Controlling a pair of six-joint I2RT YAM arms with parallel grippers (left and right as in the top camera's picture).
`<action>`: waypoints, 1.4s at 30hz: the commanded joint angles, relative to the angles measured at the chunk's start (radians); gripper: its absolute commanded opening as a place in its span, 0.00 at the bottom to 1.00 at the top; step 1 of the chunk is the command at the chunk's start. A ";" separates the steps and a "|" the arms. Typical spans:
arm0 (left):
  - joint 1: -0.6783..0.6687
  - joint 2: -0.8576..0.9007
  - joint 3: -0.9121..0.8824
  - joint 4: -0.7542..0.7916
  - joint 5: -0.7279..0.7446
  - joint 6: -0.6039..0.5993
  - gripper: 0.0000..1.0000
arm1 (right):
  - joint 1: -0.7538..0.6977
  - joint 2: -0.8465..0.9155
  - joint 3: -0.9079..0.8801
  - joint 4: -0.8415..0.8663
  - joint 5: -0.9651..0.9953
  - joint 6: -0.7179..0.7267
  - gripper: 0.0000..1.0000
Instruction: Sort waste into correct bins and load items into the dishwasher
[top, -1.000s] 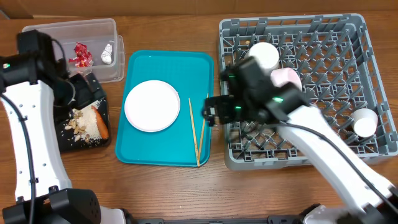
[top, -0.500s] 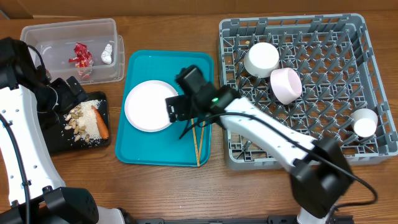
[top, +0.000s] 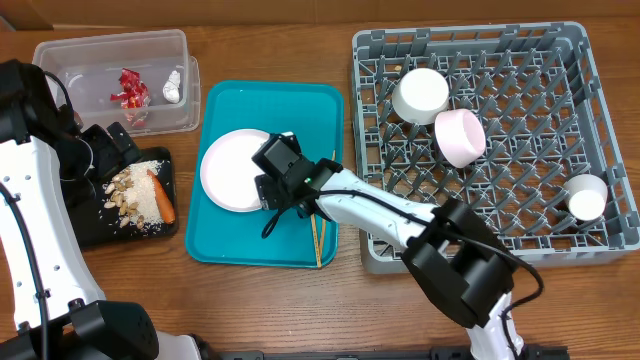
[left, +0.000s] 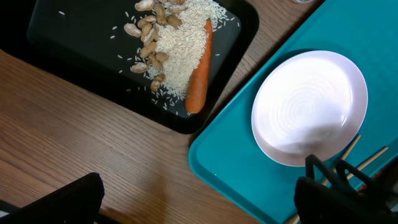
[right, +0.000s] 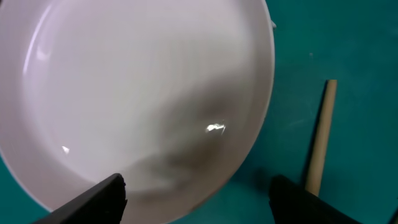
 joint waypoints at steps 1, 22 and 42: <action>0.001 0.002 0.003 -0.003 0.004 -0.003 1.00 | 0.000 0.027 0.022 0.018 0.019 0.035 0.74; 0.001 0.002 0.003 -0.011 0.004 -0.002 1.00 | -0.087 0.057 0.069 -0.103 -0.013 0.057 0.04; 0.001 0.002 0.003 -0.009 0.004 -0.003 1.00 | -0.200 -0.269 0.335 -0.482 0.313 -0.111 0.04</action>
